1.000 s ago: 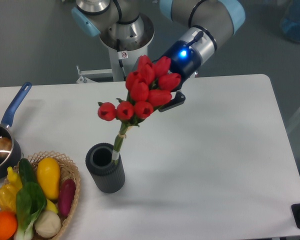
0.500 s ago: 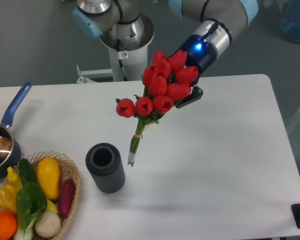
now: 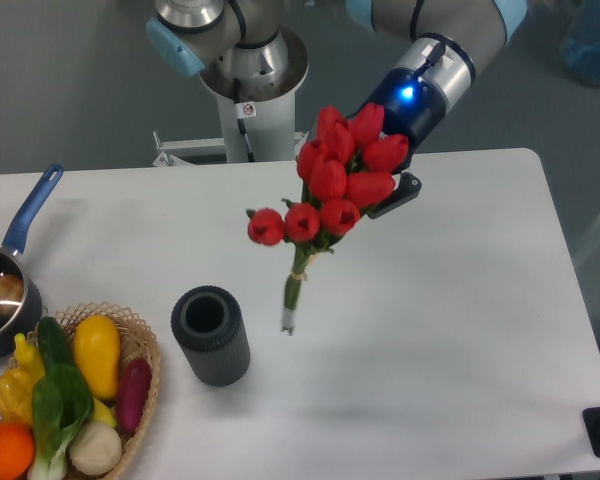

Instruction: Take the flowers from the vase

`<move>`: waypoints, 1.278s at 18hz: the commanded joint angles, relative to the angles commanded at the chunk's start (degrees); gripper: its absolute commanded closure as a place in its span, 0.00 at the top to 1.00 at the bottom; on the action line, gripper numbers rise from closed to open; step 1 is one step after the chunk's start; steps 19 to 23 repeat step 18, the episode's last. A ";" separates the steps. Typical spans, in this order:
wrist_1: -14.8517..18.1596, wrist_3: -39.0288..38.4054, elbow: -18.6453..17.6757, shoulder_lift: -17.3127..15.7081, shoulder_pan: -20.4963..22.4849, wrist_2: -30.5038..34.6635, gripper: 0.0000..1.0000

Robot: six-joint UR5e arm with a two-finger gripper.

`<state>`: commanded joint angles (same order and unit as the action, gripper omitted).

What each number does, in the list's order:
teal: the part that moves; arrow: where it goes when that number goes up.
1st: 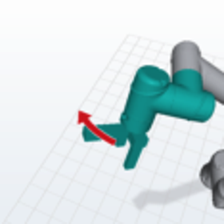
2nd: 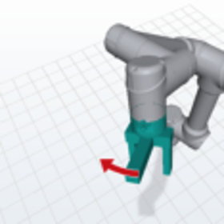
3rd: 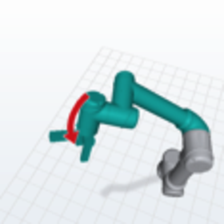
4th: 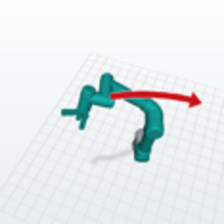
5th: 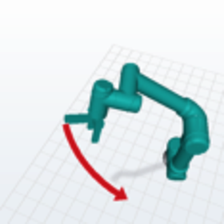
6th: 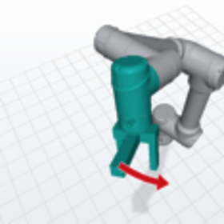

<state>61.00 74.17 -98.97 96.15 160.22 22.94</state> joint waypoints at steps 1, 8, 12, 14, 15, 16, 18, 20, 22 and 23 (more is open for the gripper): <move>0.00 0.70 0.09 0.35 0.09 0.09 0.35; 0.09 2.03 1.58 2.46 0.70 2.90 0.35; 0.09 3.08 1.58 2.46 0.97 4.93 0.35; 0.09 3.17 1.50 2.38 1.14 5.01 0.35; 0.09 3.17 1.50 2.38 1.14 5.01 0.36; 0.09 3.17 1.50 2.38 1.14 5.01 0.35; 0.09 3.08 1.23 2.38 1.14 5.01 0.35; 0.09 3.08 1.23 2.38 1.14 5.01 0.35; 0.09 3.08 1.23 2.38 1.14 5.01 0.35; 0.09 3.08 1.23 2.38 1.14 5.01 0.35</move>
